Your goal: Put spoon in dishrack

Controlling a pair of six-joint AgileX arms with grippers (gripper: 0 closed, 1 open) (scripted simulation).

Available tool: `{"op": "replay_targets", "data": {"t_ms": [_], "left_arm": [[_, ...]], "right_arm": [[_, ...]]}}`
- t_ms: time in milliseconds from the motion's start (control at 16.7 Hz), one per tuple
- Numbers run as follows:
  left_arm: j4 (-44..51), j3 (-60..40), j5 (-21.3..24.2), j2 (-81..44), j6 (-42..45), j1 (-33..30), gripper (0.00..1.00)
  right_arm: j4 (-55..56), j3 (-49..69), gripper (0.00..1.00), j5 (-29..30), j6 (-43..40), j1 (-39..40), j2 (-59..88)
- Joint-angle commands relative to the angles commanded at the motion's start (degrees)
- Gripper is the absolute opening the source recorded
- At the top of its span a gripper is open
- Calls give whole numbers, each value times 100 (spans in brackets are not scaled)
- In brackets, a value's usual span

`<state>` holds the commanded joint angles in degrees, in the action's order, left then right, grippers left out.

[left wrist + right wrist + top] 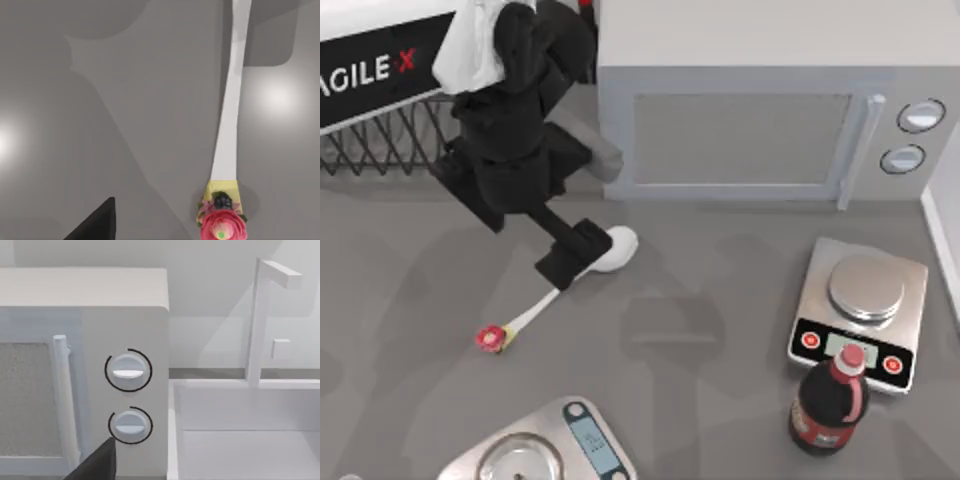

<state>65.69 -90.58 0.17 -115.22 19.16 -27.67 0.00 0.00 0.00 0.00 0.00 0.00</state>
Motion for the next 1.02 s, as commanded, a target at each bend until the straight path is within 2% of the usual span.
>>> {"op": "replay_targets", "data": {"t_ms": [240,660,960,1020], "left_arm": [[-239,188,0,-76,9,16,100],[-1895,1154,5,-710,19,11,100],[-2014,1239,6,-775,20,10,100],[-2014,1239,6,-775,20,10,92]], "right_arm": [[0,0,100,0,0,0,0],[0,0,100,0,0,0,0],[0,0,100,0,0,0,0],[0,0,100,0,0,0,0]]}}
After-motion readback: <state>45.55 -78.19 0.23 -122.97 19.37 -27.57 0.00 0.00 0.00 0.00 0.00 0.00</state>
